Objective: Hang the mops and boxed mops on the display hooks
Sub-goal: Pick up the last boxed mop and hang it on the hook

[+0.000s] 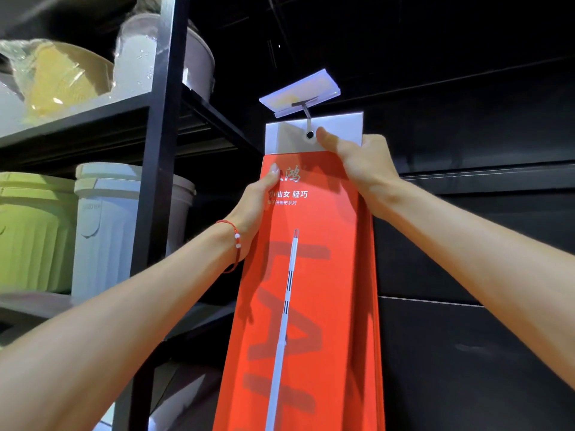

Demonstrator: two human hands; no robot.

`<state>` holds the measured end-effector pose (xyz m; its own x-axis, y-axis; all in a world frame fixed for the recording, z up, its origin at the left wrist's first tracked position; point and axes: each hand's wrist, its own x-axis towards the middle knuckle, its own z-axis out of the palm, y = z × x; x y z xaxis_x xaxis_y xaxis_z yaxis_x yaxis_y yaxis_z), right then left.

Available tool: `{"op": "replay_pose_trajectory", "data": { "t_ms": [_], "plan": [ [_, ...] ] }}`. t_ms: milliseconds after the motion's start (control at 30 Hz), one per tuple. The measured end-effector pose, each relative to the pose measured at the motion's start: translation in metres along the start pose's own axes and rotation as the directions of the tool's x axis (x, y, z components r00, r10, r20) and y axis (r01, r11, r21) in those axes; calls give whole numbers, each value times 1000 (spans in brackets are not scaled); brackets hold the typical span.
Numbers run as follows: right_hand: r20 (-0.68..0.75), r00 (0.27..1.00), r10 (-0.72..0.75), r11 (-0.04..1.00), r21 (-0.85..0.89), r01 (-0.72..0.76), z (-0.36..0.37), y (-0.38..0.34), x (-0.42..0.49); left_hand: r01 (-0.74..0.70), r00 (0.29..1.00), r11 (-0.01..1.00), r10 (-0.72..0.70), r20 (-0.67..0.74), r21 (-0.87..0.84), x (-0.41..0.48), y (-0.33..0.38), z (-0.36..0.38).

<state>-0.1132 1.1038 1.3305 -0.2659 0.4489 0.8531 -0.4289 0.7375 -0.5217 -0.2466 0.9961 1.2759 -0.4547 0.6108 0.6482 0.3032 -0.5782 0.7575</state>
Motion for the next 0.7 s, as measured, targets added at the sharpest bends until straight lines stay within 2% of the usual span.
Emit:
{"op": "replay_pose_trajectory", "data": {
  "t_ms": [367, 700],
  "plan": [
    [82, 996, 45, 998, 39, -48, -2, -7, -5, 0, 1000, 999, -1, 17, 39, 0, -5, -6],
    [89, 993, 75, 993, 79, -82, -5, -2, -10, 24, 1000, 997, -24, -6, 67, -1, -12, -6]
  ]
}}
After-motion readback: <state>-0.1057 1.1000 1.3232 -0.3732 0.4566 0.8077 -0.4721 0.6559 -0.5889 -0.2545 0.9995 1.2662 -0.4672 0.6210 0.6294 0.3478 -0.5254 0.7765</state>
